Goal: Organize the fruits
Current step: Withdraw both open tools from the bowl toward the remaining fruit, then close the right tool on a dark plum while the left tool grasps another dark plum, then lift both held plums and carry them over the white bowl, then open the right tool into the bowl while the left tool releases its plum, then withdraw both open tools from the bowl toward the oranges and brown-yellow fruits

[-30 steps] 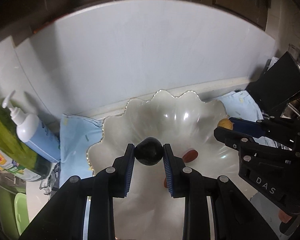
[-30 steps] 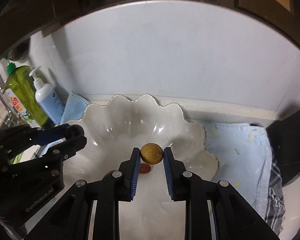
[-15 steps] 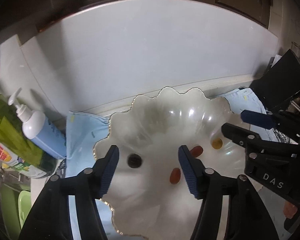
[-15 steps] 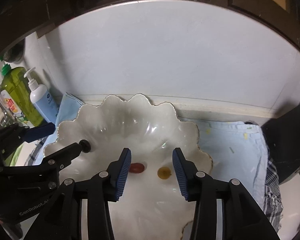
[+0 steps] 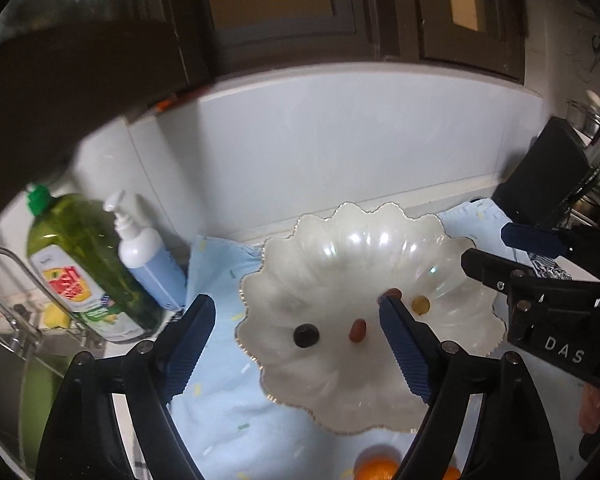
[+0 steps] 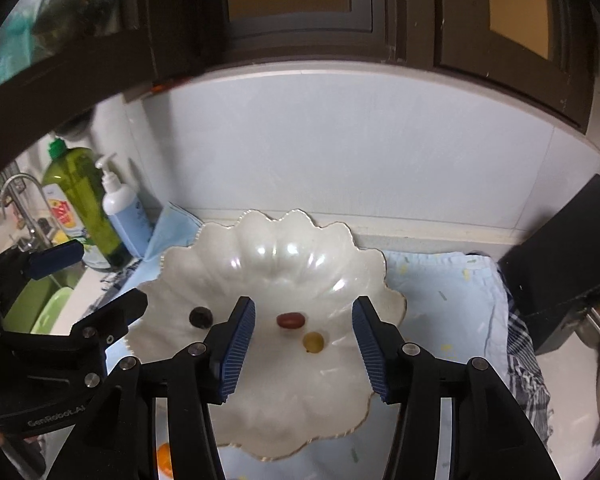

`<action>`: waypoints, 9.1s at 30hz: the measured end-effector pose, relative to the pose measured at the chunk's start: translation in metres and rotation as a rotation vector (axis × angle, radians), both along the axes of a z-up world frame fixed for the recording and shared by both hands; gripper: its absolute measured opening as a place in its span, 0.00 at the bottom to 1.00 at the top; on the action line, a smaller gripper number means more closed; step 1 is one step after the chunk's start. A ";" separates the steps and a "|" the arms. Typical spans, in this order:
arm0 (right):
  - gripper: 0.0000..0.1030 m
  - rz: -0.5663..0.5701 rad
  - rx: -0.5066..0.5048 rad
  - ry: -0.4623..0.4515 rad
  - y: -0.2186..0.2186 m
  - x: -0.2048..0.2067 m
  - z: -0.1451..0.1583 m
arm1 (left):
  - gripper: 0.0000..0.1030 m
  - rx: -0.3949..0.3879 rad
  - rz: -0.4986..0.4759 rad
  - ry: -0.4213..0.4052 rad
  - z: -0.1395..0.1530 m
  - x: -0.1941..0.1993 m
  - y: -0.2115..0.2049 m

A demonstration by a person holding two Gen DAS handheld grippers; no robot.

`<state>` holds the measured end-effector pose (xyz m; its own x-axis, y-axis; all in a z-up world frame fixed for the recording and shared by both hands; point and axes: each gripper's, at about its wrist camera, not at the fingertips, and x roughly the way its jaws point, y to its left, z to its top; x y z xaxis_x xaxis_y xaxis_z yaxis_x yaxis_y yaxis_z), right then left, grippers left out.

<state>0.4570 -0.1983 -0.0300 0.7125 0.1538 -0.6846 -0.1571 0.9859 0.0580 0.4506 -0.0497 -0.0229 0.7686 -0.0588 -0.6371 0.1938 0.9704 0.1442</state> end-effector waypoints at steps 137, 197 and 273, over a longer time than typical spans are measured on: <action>0.27 0.181 0.065 0.063 0.019 -0.196 -0.049 | 0.21 -0.116 -0.105 0.119 -0.072 -0.176 0.003; 0.27 0.037 0.063 0.063 -0.015 -0.006 -0.048 | 0.21 -0.054 -0.040 0.166 -0.064 0.019 -0.025; 0.58 0.042 0.011 -0.097 -0.032 -0.180 -0.016 | 0.79 -0.128 -0.051 -0.032 -0.021 -0.172 -0.013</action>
